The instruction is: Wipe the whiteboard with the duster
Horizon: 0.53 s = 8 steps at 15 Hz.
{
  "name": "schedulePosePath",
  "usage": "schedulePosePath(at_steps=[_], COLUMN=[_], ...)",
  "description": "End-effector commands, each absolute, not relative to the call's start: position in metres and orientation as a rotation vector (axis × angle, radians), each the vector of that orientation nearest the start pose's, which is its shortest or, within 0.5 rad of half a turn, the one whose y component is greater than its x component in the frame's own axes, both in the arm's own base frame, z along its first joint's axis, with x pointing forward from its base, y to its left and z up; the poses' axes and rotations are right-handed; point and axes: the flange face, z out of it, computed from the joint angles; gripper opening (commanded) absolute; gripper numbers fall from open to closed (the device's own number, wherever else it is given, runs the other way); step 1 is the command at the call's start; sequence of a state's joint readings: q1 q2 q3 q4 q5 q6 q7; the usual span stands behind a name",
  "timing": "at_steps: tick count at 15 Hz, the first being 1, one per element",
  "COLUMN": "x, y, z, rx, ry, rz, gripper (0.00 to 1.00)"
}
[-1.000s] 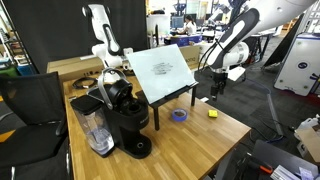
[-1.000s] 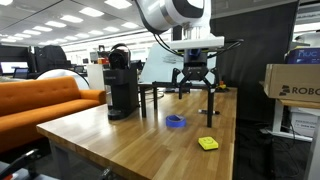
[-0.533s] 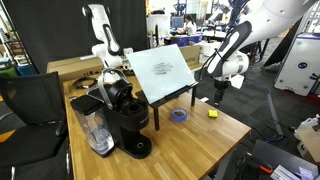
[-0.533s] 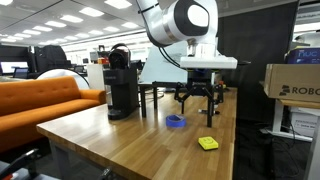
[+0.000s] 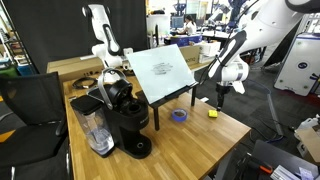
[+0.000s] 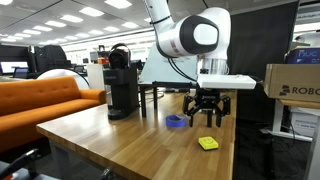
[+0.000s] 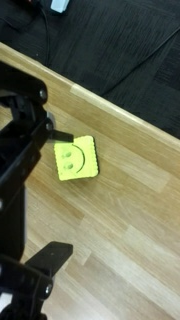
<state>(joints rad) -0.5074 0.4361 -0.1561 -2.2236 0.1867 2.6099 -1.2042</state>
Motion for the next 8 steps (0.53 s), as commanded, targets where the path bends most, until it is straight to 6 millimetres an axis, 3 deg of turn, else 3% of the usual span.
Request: schedulePosePath(at_steps=[1, 8], x=[0.431, 0.445], y=[-0.356, -0.371], z=[0.162, 0.137], rx=[-3.035, -3.008], ry=[-0.742, -0.909], rz=[-0.081, -0.174], gripper=[1.0, 1.0])
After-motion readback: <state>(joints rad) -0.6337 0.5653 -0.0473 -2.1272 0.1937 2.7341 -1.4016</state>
